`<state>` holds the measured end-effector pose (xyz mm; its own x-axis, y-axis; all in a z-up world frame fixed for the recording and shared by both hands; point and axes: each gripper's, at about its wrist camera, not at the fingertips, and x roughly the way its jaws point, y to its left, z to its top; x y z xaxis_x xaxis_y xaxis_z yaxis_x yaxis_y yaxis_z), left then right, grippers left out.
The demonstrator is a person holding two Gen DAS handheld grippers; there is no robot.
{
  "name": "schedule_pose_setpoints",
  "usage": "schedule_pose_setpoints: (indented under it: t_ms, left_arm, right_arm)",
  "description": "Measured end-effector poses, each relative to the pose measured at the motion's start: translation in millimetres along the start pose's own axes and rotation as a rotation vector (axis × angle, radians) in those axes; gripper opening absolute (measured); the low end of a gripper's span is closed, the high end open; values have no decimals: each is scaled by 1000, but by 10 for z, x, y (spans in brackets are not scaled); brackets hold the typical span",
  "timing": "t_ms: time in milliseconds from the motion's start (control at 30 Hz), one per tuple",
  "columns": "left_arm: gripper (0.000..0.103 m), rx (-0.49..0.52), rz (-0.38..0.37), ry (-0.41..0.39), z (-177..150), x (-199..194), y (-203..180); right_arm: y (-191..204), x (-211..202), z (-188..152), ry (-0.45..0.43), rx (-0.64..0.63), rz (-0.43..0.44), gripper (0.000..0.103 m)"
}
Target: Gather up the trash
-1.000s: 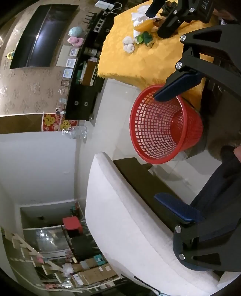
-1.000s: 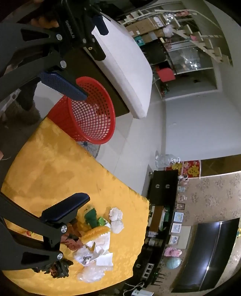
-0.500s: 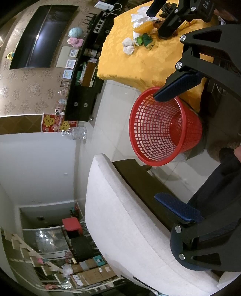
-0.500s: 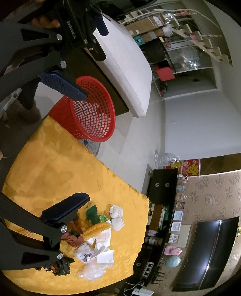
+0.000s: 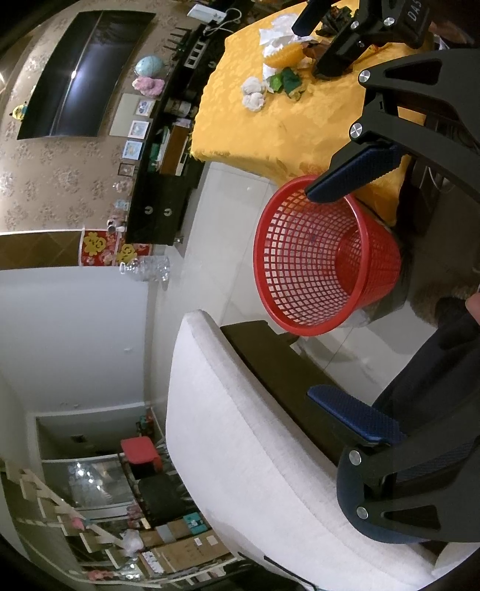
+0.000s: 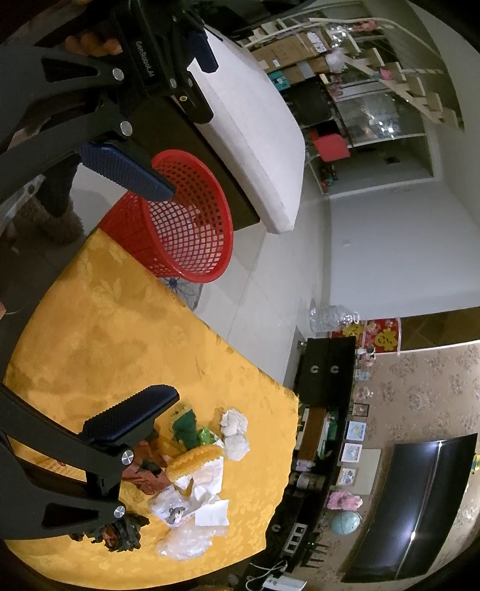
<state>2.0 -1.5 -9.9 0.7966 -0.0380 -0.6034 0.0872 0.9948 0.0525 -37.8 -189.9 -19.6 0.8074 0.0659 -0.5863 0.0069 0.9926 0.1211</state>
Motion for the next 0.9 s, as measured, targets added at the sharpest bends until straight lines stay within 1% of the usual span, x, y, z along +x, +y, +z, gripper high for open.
schedule_pose_setpoints:
  t_ms: [167,900]
  left_arm:
    - [95,-2,-1,2,-9,16,-10]
    - [95,-6,-4,9,-15,48,-7]
  right_arm:
    - [23,43,-48,7,-7,-2,96]
    - [26,80,-49,18,-10,-6,96]
